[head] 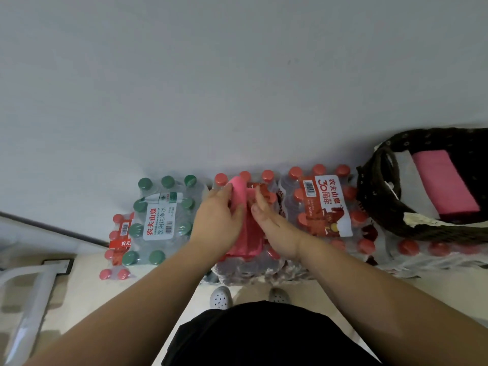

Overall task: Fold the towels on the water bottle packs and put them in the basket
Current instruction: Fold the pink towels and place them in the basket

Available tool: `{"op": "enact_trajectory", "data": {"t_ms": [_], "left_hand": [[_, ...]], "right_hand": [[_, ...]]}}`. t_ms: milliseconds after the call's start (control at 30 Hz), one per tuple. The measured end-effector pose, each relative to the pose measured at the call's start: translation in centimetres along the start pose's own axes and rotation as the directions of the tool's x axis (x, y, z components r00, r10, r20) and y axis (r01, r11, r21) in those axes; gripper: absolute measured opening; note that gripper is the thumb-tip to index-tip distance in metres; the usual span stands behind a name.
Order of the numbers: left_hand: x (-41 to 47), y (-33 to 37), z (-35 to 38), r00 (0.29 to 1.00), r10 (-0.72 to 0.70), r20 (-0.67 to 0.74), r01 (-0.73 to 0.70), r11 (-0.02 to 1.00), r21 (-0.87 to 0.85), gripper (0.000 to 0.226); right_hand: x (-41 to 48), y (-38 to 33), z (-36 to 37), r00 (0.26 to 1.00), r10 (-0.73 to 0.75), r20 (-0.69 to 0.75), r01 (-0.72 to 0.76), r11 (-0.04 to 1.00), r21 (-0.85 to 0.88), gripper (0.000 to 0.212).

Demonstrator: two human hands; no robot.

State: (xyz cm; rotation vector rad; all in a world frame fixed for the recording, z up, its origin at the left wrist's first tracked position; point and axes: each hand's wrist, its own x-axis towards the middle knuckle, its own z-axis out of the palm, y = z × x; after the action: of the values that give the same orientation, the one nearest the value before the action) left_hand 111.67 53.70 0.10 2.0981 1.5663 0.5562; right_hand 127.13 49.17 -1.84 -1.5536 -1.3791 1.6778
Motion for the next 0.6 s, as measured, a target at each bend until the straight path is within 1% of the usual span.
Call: {"op": "enact_trajectory", "data": {"t_ms": [100,167,233,267,300,333,367,400,467,533,567,600], "left_hand": [[0.2,1.1,1.5,0.998,-0.051,0.048,0.052,0.998,-0.024,0.011],[0.2,1.3,2.2,0.996,-0.065,0.067,0.063,0.998,0.026,0.013],[0.0,1.0,2.6,0.997,-0.049,0.067,0.033,0.975,0.221,0.022],[-0.3,0.7,2.9,0.998,-0.018,0.057,-0.003,0.939,0.344,0.028],[-0.7,0.4,3.1,0.999,0.023,0.046,-0.041,0.897,0.439,0.034],[-1.0,0.1,3.5,0.997,0.061,0.036,-0.071,0.868,0.491,0.042],[-1.2,0.1,3.8,0.995,0.09,0.036,-0.096,0.861,0.5,0.051],[-1.4,0.1,4.1,0.993,0.097,0.066,-0.117,0.87,0.479,0.059],[-1.4,0.1,4.7,0.98,0.069,0.184,-0.147,0.881,0.449,0.071],[-1.3,-0.2,5.2,0.957,0.015,0.289,-0.151,0.877,0.455,0.084],[-1.3,-0.3,5.3,0.95,0.003,0.311,-0.156,0.87,0.469,0.088],[-1.3,-0.5,5.4,0.949,0.001,0.314,-0.16,0.863,0.48,0.087]], "right_hand": [[-0.3,-0.1,-0.5,0.998,-0.054,0.023,0.052,0.996,0.065,0.072],[-0.2,0.1,-0.8,0.997,-0.06,0.043,0.057,0.996,0.063,0.064],[-0.1,0.5,-1.1,0.998,-0.049,0.044,0.047,0.998,0.036,0.066],[0.0,0.7,-1.3,0.998,-0.06,0.032,0.06,0.998,0.006,0.069],[0.0,0.8,-1.4,0.997,-0.075,0.017,0.076,0.997,-0.032,0.071],[0.0,0.9,-1.5,0.996,-0.093,0.002,0.093,0.993,-0.075,0.072],[0.1,1.0,-1.5,0.993,-0.117,-0.006,0.115,0.986,-0.124,0.072],[0.1,1.1,-1.6,0.99,-0.139,-0.005,0.136,0.974,-0.179,0.073],[0.0,1.1,-1.8,0.988,-0.157,0.009,0.151,0.936,-0.319,0.077],[0.1,1.4,-1.9,0.982,-0.186,0.036,0.179,0.85,-0.496,0.081],[0.3,1.6,-2.0,0.977,-0.209,0.051,0.199,0.791,-0.579,0.083],[0.5,1.8,-1.9,0.972,-0.224,0.064,0.213,0.742,-0.636,0.084]]}}
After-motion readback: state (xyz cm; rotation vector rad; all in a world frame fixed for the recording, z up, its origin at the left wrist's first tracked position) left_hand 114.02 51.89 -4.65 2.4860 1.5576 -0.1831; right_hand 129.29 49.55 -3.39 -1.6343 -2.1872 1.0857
